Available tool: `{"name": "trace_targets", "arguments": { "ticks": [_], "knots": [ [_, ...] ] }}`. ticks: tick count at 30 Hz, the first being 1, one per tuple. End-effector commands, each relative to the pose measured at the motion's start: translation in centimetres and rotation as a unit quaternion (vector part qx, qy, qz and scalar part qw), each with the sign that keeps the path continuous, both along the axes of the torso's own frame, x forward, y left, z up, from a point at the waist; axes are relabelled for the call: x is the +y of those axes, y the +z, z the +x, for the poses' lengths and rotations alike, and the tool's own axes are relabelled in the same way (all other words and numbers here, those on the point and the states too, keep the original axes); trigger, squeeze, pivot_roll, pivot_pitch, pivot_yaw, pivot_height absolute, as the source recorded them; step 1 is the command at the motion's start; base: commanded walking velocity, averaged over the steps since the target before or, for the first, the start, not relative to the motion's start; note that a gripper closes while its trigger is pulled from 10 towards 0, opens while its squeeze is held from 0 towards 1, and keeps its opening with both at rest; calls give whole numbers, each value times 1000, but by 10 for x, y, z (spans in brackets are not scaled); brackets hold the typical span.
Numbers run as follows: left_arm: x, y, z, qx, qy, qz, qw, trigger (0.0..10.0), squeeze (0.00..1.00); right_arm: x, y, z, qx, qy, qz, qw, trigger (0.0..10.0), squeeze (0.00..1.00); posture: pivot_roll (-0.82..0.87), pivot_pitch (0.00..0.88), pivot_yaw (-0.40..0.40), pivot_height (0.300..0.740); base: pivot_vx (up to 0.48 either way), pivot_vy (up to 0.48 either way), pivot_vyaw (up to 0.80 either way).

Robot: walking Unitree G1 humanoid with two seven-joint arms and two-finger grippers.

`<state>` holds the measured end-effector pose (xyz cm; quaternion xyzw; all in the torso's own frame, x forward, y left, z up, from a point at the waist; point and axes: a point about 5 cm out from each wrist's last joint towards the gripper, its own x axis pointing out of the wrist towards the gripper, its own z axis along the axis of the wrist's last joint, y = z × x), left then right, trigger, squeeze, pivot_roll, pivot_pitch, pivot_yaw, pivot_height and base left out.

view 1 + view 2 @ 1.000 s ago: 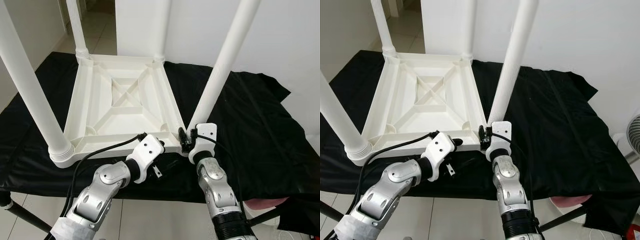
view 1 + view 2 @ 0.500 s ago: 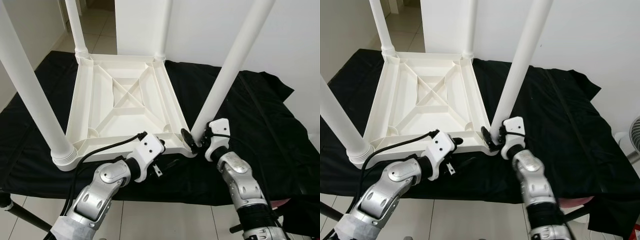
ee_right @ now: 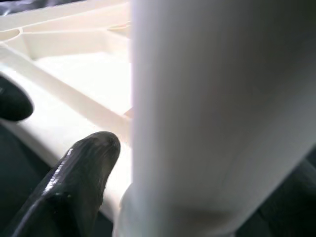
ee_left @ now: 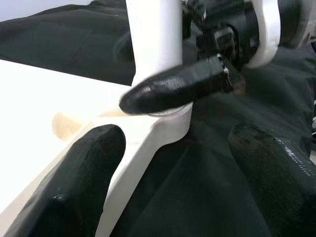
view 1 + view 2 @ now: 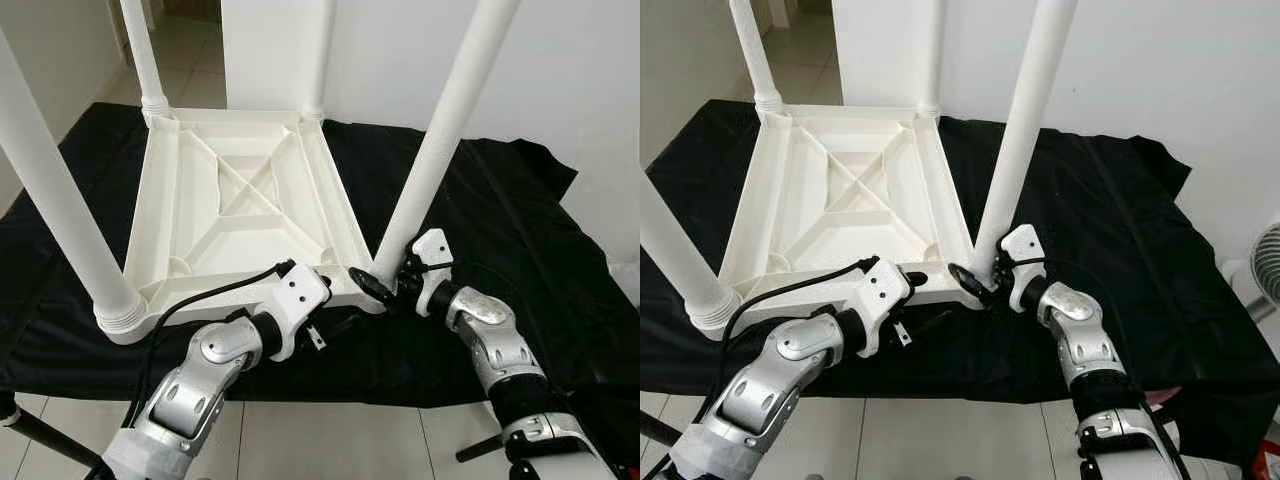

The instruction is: Building children table

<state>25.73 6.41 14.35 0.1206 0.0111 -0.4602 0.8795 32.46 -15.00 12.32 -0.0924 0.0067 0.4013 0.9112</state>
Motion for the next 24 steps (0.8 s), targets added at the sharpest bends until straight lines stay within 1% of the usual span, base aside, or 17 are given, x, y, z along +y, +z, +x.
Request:
{"name": "trace_targets", "arguments": {
  "ticks": [1,2,13,14,15,16,17,19,20,23,24],
  "knots": [
    [0,0,1,1,0,3,1000,10000,0,4,-3,1,9,24,-16,1000,2275,0,-1,0,-89,740,0,0,0],
    [0,0,1,1,1,3,1000,10000,0,4,-5,1,15,32,-17,999,0,0,1,0,-89,740,0,0,0],
    [0,0,1,1,1,3,1000,10000,0,1,-12,-2,17,45,-12,999,0,0,-8,0,-83,740,0,0,0],
    [0,0,1,1,-1,3,1000,10000,0,2,-12,-3,17,13,6,1000,10000,0,-10,0,-83,740,0,0,0],
    [0,0,1,1,-1,3,1000,10000,0,2,-12,-3,17,13,6,1000,10000,0,-10,0,-83,740,0,0,0],
    [0,0,1,1,-1,3,1000,10000,0,3,-12,-2,18,1,12,1000,10000,0,-10,0,-83,740,0,0,0],
    [0,0,1,1,-1,3,1000,10000,0,5,-13,-2,20,-24,17,999,10000,0,-12,0,-86,740,0,0,0],
    [-1,0,1,1,-2,3,1000,10000,0,7,-14,-1,19,-54,22,998,10000,0,-11,0,-88,740,0,0,0],
    [-1,0,1,1,-2,3,1000,10000,0,7,-14,-1,19,-54,22,998,10000,0,-11,0,-88,740,0,0,0],
    [-1,-1,0,1,-2,2,1000,10000,0,15,-13,-5,14,-87,33,996,10000,0,-12,0,-91,740,0,0,0],
    [-1,-1,0,1,-2,2,1000,10000,0,15,-13,-5,14,-87,33,996,10000,0,-12,0,-91,740,0,0,0]
  ]
}}
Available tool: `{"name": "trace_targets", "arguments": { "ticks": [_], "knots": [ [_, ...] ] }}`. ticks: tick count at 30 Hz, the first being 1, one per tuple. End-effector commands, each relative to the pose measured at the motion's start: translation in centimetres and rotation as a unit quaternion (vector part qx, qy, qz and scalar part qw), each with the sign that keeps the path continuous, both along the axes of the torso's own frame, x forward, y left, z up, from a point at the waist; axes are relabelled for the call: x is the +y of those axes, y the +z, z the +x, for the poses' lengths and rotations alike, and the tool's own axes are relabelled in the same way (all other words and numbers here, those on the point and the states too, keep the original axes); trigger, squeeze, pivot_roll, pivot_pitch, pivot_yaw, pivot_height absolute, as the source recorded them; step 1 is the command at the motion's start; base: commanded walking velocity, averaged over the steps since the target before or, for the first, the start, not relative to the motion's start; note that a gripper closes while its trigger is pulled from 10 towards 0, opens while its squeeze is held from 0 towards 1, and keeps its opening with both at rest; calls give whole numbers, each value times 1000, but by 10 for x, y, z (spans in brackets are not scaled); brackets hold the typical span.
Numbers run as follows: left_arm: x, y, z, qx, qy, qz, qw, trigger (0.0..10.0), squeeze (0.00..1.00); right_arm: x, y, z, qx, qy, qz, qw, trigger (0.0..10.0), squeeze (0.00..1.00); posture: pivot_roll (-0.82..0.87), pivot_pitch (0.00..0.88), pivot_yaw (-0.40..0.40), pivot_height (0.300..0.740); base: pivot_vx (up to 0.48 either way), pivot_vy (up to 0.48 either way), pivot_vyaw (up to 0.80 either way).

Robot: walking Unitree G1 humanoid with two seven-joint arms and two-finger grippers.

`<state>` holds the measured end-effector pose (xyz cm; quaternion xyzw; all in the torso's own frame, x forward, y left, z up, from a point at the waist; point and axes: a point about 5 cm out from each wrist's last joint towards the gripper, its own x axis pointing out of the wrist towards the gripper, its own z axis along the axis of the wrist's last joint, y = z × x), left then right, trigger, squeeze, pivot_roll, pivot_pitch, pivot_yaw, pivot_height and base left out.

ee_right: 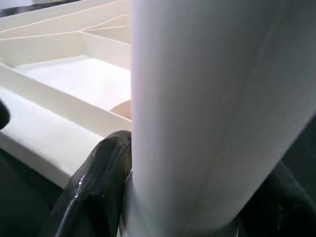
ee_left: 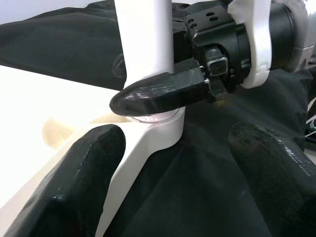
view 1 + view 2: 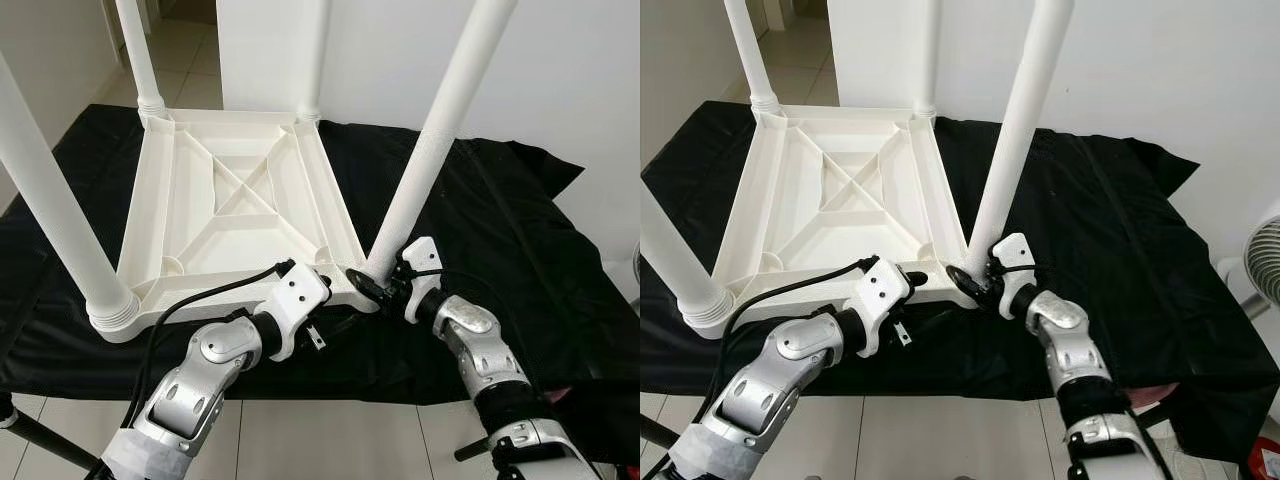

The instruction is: Building children table

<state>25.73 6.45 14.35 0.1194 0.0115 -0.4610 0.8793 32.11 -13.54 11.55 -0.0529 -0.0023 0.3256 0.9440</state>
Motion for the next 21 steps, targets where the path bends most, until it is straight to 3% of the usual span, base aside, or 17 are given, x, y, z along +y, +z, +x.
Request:
{"name": "trace_targets", "arguments": {
  "ticks": [1,5,8,16,21],
  "knots": [
    [-2,-1,0,1,-2,3,1000,10000,0,8,-6,-5,15,-30,1,999,10000,0,-12,0,-94,740,0,0,0],
    [-3,-1,-1,1,-3,3,1000,10000,0,13,-6,-7,18,-68,11,997,10000,0,-12,0,-96,740,0,0,0],
    [-3,-1,-1,1,-2,2,1000,10000,0,16,-8,-12,25,-186,21,982,10000,0,-8,0,-103,740,0,0,0],
    [-3,-2,-2,1,-2,2,1000,10000,0,17,-5,-22,2,-283,10,959,10000,0,-4,0,-108,740,0,0,0],
    [-4,-2,-2,0,-2,2,1000,10000,0,16,-1,-22,-3,-301,16,953,10000,0,-7,0,-108,740,0,0,0]
  ]
}}
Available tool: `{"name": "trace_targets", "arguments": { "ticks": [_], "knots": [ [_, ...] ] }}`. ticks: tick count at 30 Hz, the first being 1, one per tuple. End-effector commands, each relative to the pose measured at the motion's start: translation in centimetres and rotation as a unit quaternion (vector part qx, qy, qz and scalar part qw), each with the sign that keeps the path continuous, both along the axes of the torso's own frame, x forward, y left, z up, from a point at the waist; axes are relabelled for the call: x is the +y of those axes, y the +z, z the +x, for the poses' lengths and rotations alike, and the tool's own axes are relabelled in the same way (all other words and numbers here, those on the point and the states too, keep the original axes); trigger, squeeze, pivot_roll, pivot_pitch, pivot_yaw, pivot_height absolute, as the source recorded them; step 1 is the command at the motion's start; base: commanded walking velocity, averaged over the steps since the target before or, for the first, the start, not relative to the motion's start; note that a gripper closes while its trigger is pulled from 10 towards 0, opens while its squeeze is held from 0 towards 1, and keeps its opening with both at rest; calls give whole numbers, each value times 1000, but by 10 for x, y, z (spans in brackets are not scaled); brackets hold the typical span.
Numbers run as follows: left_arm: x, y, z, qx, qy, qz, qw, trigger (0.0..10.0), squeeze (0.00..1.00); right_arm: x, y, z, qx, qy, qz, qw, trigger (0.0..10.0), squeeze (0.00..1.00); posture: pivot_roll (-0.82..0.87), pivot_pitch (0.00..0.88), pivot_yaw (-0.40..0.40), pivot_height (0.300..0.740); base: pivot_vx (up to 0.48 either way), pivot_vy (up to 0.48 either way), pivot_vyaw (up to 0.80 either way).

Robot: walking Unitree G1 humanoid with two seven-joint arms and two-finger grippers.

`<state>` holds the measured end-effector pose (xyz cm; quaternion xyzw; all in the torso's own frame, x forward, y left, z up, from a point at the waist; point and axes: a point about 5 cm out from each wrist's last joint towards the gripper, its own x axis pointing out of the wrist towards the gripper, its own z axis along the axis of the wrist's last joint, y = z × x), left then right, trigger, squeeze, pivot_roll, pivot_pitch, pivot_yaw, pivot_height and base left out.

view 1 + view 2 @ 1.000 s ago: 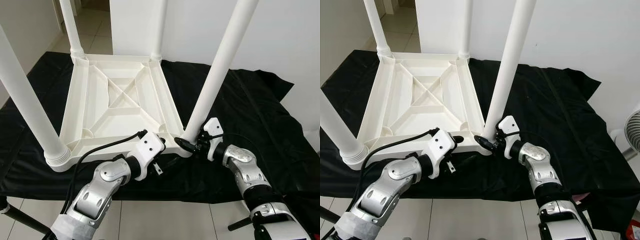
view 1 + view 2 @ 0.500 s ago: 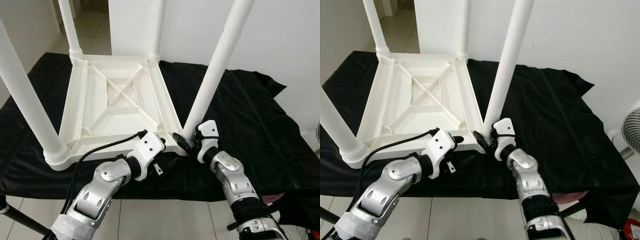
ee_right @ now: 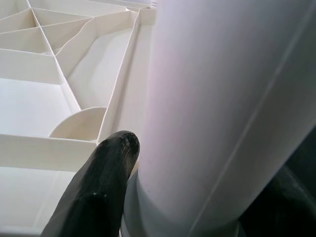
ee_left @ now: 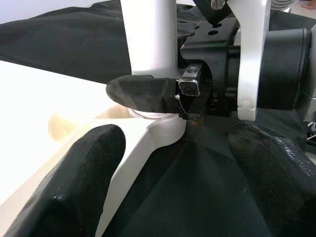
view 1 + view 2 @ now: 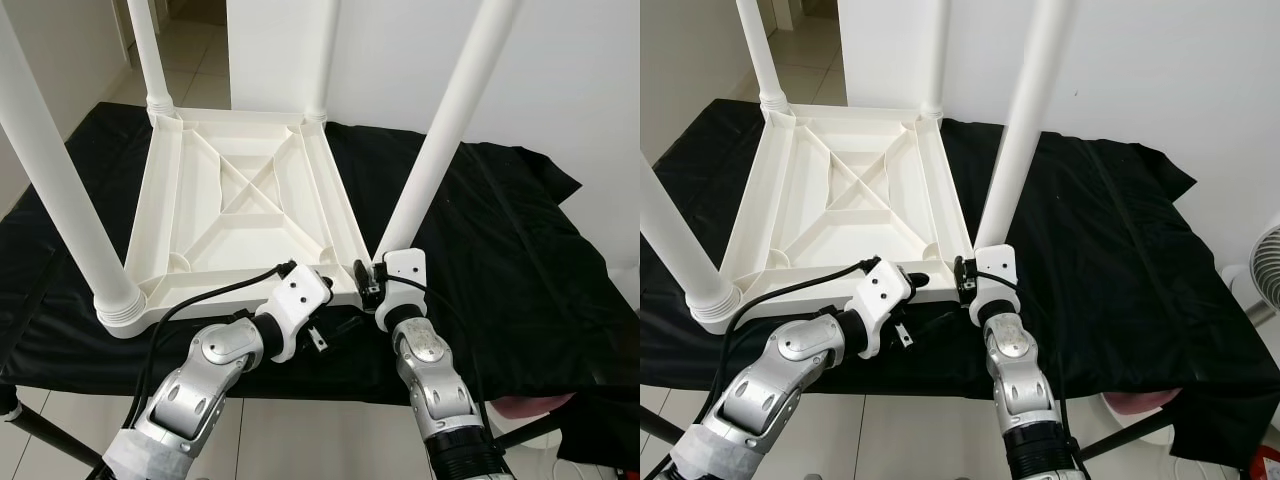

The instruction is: Building children table

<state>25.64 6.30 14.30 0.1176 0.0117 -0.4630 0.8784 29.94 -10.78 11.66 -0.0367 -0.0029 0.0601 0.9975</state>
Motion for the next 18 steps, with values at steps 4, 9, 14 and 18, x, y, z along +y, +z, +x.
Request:
{"name": "trace_targets", "arguments": {
  "ticks": [4,9,14,18],
  "knots": [
    [-3,-2,-2,-2,-2,3,1000,10000,0,-10,2,-2,4,-25,21,999,10000,1000,-8,0,-108,740,0,0,0],
    [-3,-1,-1,-2,-1,3,1000,10000,0,-13,9,0,-16,7,30,999,10000,1000,-6,0,-108,740,0,0,0],
    [-2,-1,-2,-2,0,3,1000,10000,0,-15,9,0,-11,72,36,997,10000,318,-6,0,-105,740,0,0,0],
    [-1,-1,-1,-1,1,5,1000,10000,0,-24,8,2,-8,154,19,988,10000,0,-7,0,-98,740,0,0,0]
  ]
}}
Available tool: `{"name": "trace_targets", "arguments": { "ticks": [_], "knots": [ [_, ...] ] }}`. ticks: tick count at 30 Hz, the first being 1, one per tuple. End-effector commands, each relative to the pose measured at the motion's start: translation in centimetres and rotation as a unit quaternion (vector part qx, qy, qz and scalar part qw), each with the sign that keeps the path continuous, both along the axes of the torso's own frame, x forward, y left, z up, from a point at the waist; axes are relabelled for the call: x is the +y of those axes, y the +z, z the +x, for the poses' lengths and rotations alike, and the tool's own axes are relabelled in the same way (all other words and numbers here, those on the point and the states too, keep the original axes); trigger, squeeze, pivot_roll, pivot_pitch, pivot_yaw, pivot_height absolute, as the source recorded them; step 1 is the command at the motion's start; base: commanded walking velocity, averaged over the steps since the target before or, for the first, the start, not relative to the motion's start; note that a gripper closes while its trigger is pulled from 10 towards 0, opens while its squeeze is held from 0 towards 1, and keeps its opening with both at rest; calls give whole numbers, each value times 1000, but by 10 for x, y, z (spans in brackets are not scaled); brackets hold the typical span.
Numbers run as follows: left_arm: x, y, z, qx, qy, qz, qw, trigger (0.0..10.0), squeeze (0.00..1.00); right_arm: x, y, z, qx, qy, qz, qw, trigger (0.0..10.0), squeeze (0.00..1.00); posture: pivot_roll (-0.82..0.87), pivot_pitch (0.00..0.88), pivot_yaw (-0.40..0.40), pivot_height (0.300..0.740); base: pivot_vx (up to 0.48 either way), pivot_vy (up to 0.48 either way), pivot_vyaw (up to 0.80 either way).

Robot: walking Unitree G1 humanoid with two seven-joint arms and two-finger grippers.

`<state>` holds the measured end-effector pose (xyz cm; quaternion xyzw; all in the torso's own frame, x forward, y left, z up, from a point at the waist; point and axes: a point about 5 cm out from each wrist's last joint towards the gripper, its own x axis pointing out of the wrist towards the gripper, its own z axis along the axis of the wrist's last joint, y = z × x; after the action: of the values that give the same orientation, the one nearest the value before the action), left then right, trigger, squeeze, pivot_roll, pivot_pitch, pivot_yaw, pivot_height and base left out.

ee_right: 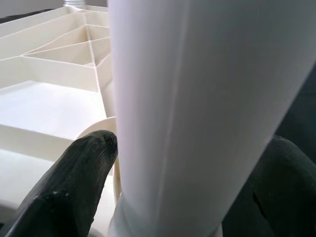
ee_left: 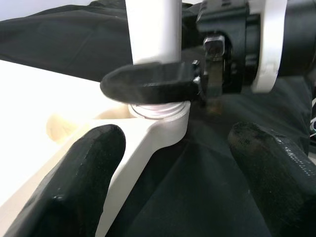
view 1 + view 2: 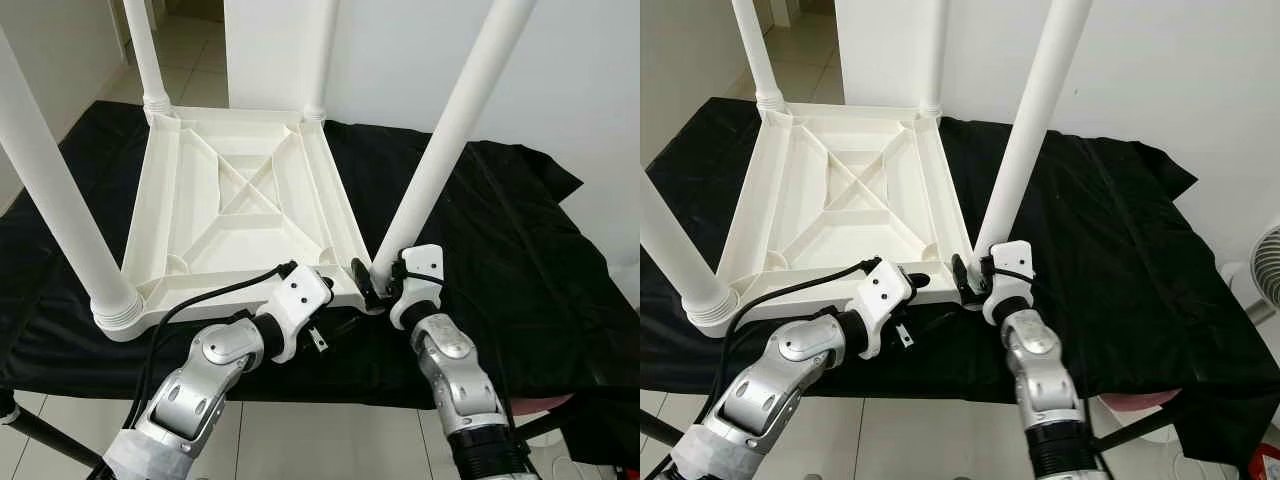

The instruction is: Building children table

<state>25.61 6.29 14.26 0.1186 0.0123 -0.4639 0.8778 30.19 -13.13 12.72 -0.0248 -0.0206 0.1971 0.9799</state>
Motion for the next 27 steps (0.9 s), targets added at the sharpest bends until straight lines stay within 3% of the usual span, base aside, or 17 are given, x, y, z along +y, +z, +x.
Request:
{"name": "trace_targets", "arguments": {
  "ticks": [1,8,11,15,16,17,18,27],
  "knots": [
    [0,0,0,-2,3,4,1000,10000,0,-3,-2,2,1,39,-5,999,10000,0,-10,0,-93,740,0,0,0],
    [0,-1,1,-2,2,5,1000,10000,0,-9,3,12,-8,141,-39,989,10000,0,-8,0,-87,740,0,0,0],
    [0,0,-1,-2,-1,5,1000,10000,0,-5,3,16,0,204,-44,978,10000,0,1,0,-87,740,0,0,0],
    [1,0,-1,-2,-1,6,1000,10000,0,-3,0,19,6,225,-59,973,10000,0,9,0,-88,740,0,0,0],
    [2,0,-1,-3,1,7,1000,10000,0,-2,-4,21,15,233,-66,970,4941,0,15,0,-91,740,0,0,0],
    [3,1,-1,-4,2,7,1000,10000,0,-2,-6,22,21,240,-70,968,4941,0,15,0,-91,740,0,0,0],
    [3,1,0,-4,4,7,1000,10000,0,-3,-8,23,25,245,-76,966,0,0,18,0,-93,740,0,0,0],
    [4,1,0,-3,8,6,1000,10000,0,-11,-15,25,38,264,-83,960,0,0,15,0,-95,740,0,0,0]
  ]
}}
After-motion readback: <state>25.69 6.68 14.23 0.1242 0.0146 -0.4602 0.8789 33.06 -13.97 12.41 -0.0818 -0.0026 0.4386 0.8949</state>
